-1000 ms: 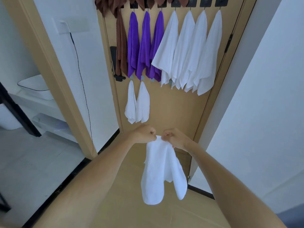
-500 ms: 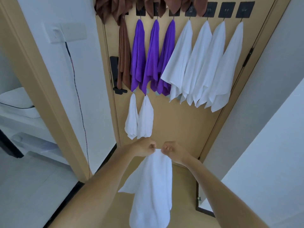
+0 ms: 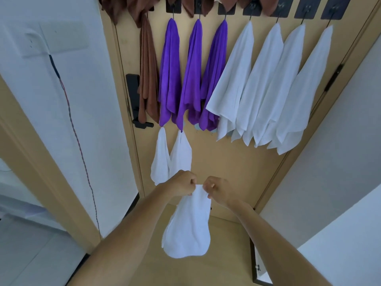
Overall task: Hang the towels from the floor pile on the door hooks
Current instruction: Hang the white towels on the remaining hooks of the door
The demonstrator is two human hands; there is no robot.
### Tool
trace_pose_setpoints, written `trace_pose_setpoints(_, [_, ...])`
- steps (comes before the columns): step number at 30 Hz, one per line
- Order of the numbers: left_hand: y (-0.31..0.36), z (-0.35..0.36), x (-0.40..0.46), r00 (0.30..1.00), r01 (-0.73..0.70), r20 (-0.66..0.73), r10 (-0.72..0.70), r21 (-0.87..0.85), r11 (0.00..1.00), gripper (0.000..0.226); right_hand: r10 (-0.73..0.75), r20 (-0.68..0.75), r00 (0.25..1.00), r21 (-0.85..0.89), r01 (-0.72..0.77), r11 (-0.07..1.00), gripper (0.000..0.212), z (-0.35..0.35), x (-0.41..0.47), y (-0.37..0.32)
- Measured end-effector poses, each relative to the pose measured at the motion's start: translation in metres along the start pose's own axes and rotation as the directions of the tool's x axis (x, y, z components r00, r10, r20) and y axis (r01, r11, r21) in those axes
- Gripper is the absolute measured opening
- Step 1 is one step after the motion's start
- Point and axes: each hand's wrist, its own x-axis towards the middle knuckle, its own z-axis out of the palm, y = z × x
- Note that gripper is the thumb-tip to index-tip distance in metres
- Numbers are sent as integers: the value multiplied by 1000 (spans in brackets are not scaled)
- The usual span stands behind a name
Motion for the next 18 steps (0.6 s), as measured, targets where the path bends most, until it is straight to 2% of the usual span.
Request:
trace_pose_setpoints(6, [-14, -28, 82, 1000, -5, 15, 4, 57, 998, 22, -66, -47, 997, 0, 66, 998, 16, -7, 87, 21])
trace_pose_setpoints(10, [-23, -41, 134, 999, -12, 30, 10, 68, 998, 17, -60, -101, 993, -1, 60, 998, 13, -15, 136, 31])
trace_pose_setpoints(13, [-29, -46, 163, 999, -2, 33, 0, 51, 999, 18, -40, -127, 991, 43, 46, 998, 3, -16, 163, 38])
trace_pose_setpoints(18, [-47, -51, 211, 999, -9, 43, 8, 34, 999, 19, -4, -156, 988, 69, 15, 997, 12, -10, 205, 52])
